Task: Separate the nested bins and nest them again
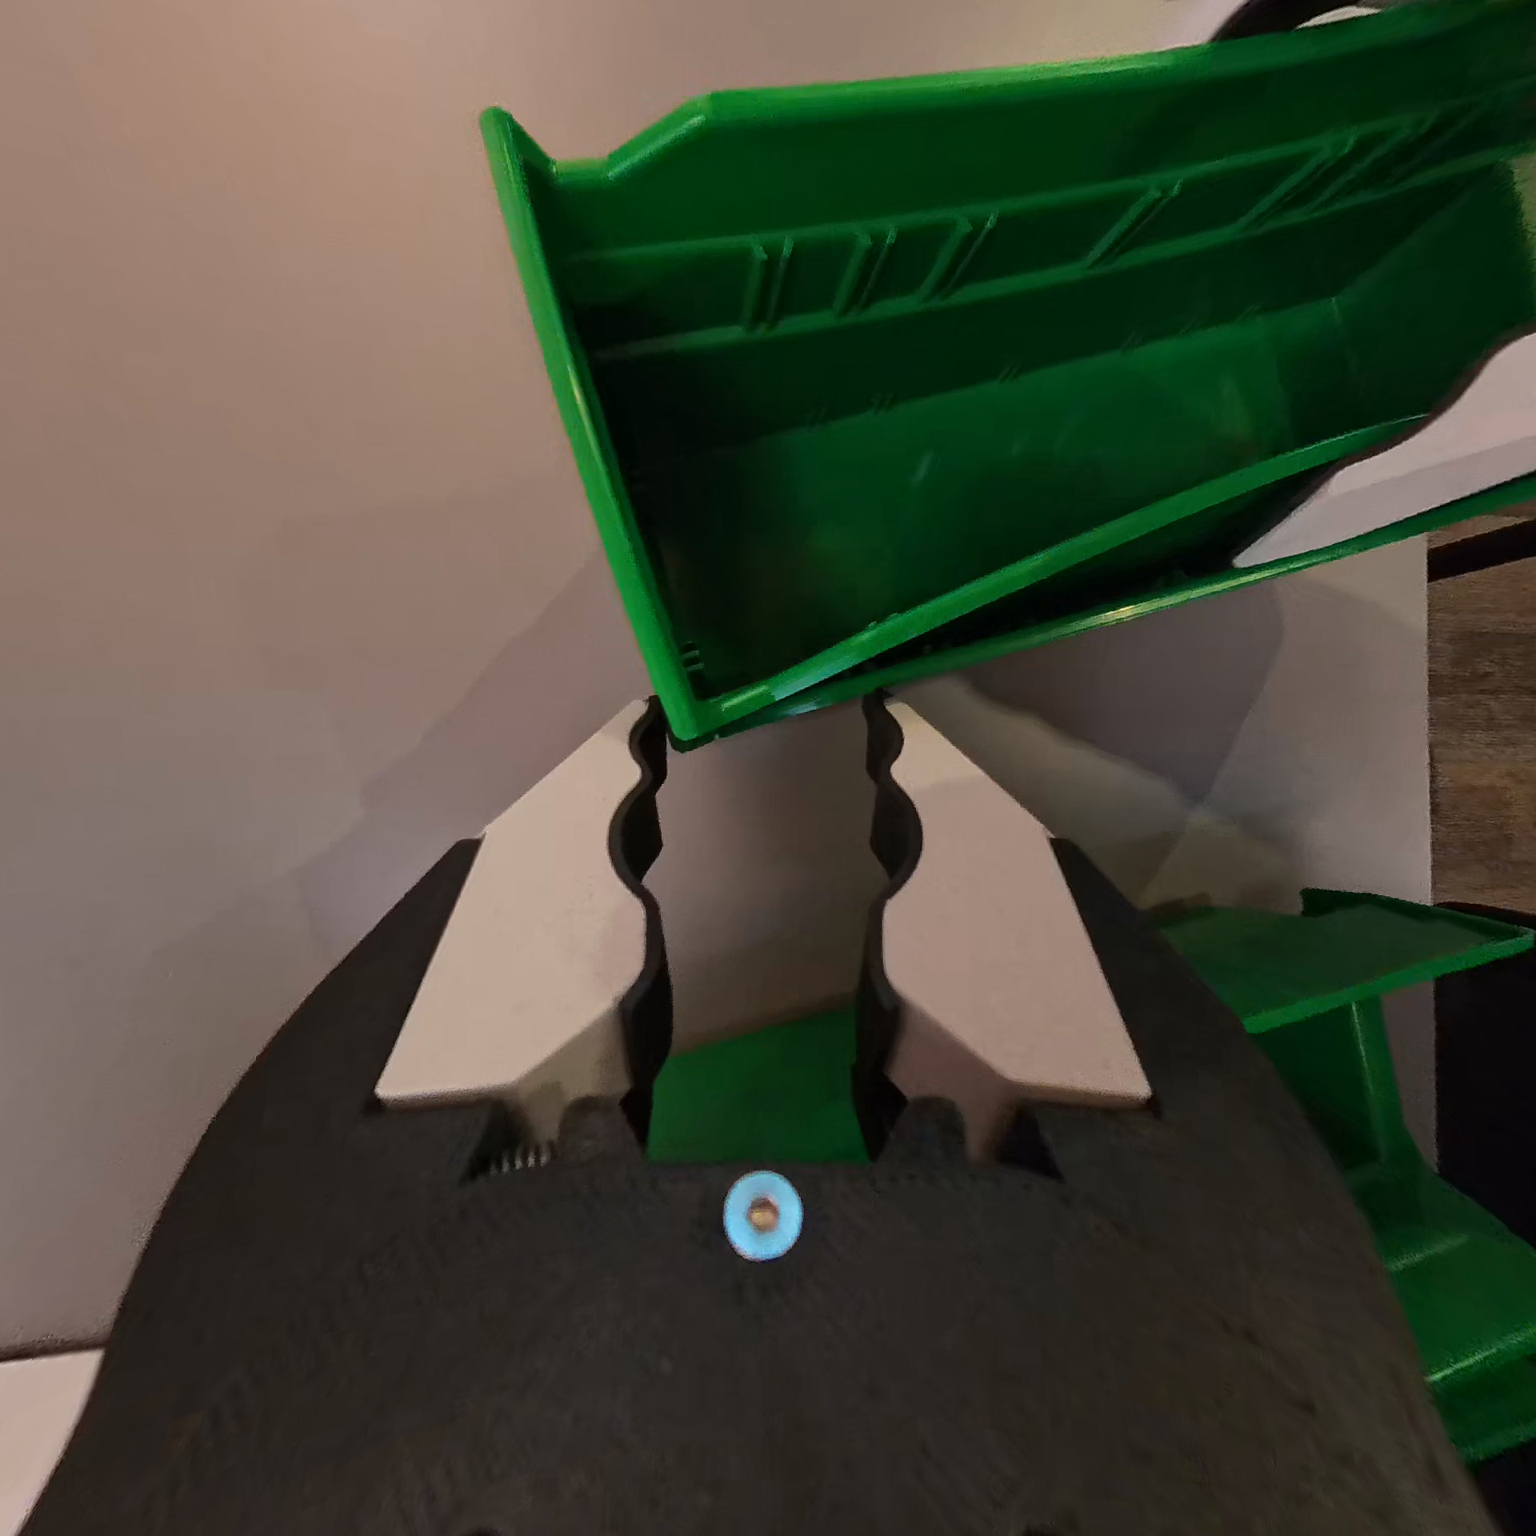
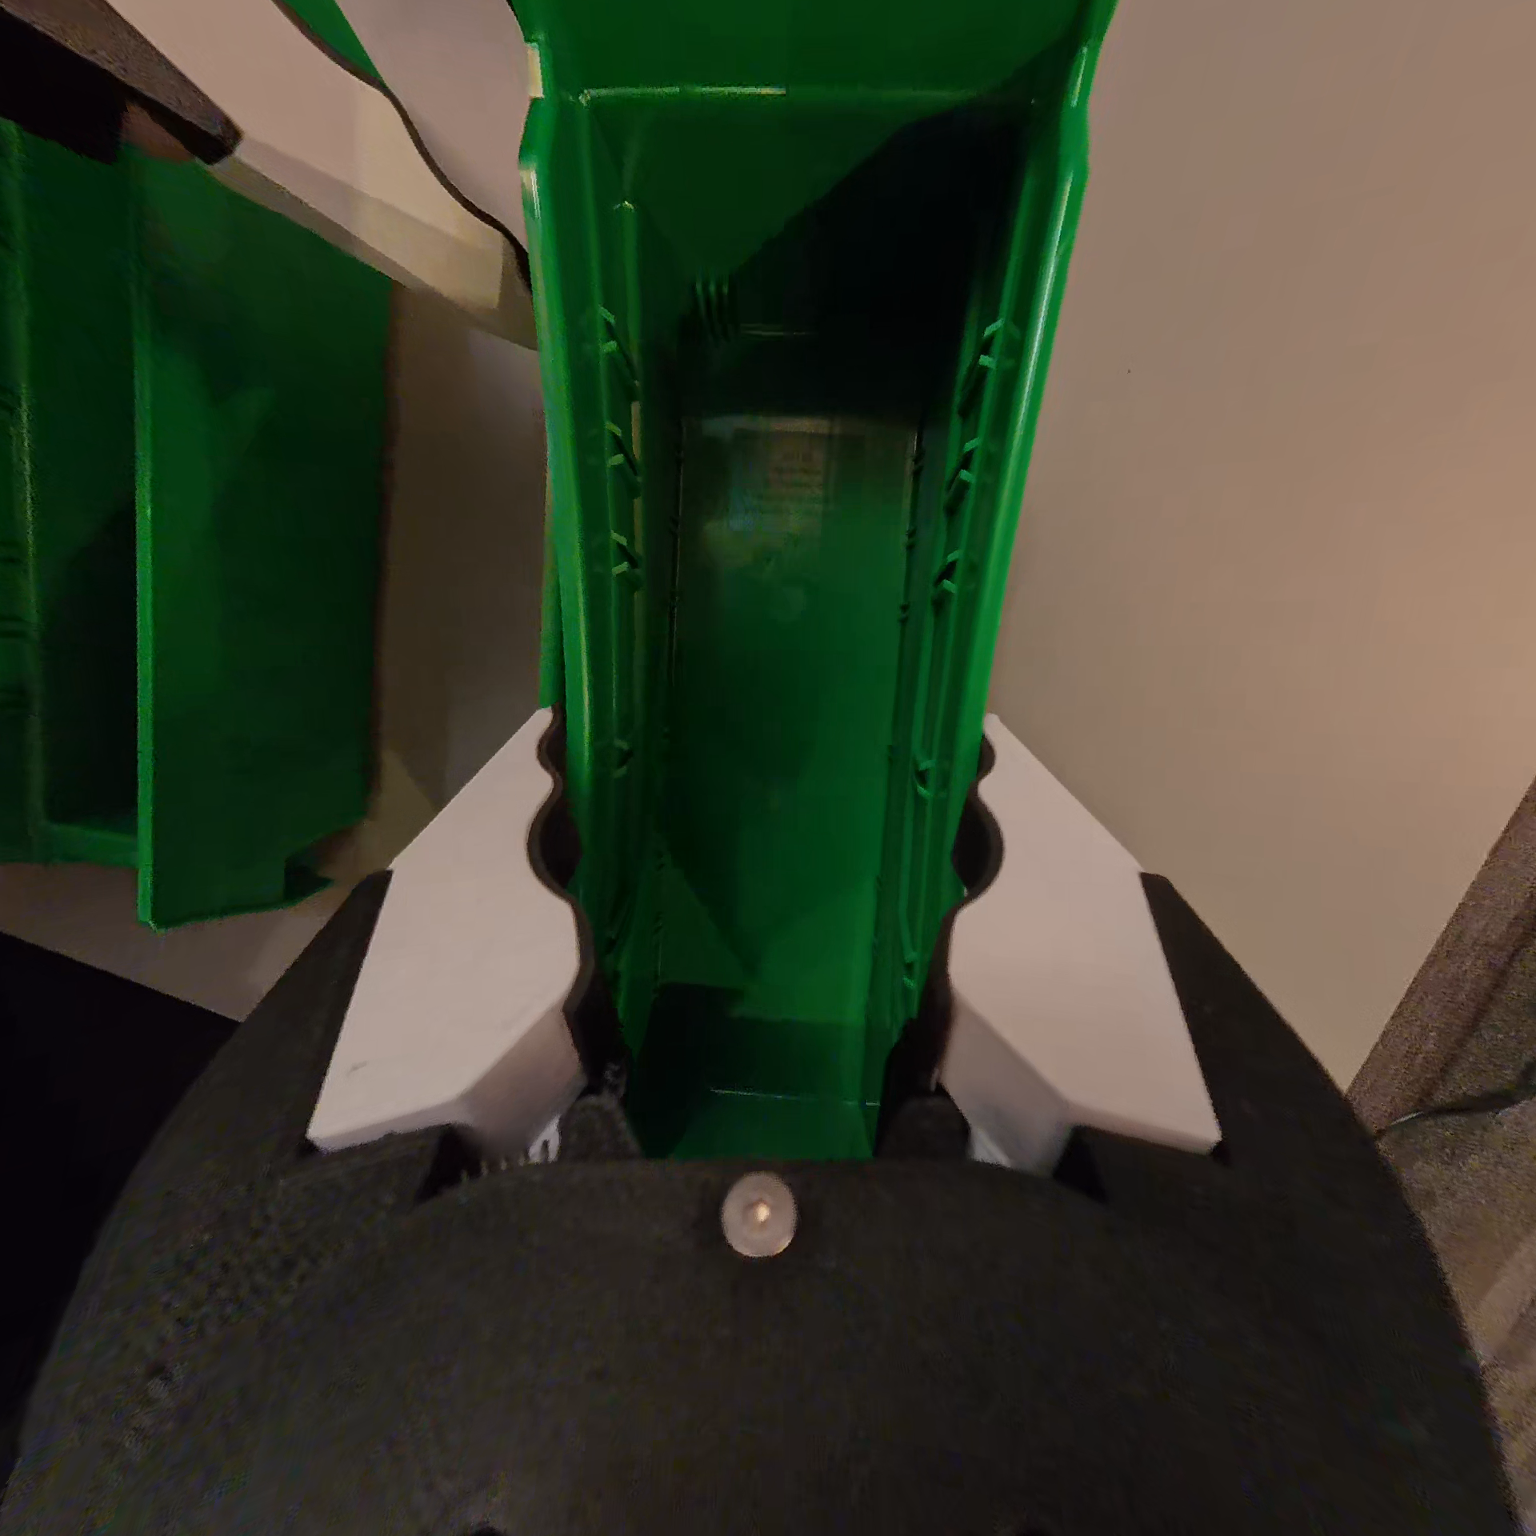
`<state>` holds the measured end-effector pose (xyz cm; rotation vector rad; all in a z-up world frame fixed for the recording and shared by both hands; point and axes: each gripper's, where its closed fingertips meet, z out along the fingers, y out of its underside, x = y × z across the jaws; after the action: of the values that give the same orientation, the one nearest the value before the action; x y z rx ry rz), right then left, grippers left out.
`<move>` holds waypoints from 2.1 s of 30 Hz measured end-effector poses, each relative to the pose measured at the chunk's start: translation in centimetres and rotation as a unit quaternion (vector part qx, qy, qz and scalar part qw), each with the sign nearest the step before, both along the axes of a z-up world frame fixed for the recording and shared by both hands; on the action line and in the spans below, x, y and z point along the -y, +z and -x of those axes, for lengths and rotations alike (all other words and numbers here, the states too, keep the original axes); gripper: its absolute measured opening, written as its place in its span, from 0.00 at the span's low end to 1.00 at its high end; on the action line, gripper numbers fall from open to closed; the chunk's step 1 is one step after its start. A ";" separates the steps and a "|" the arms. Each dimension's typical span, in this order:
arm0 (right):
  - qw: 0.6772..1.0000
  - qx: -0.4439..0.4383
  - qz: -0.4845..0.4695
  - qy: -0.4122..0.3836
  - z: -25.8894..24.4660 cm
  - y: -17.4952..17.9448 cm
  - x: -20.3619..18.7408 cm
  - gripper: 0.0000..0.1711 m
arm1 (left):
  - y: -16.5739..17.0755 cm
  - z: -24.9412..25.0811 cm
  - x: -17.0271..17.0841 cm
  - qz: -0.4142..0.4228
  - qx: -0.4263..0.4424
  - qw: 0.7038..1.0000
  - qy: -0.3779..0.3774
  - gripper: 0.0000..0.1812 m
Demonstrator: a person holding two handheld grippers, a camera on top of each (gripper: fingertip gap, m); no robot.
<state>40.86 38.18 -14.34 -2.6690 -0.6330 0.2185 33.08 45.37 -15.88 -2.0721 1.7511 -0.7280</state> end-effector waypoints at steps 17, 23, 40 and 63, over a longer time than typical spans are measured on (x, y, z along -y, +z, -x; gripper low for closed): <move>0.999 -0.036 -0.027 -0.029 -0.1 -0.4 0.7 0.58 | 0.2 -0.7 0.4 -0.001 -0.006 1.000 -0.017 0.25; 1.000 -0.022 0.010 -0.015 -0.2 -0.1 0.2 0.69 | 0.0 -0.7 0.4 -0.001 -0.010 1.000 -0.018 0.23; 0.999 -0.054 0.005 -0.007 1.0 0.0 -4.0 0.58 | 0.0 -1.0 -0.4 -0.002 -0.011 1.000 -0.019 0.22; 0.990 -0.104 -0.078 -0.061 0.7 1.8 -4.1 0.42 | -0.1 -1.2 -0.2 0.013 -0.030 0.999 -0.026 0.21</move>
<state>40.17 42.26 -12.51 -2.4826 -0.4038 0.3905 34.29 45.57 -15.98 -2.0927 1.8429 -0.7138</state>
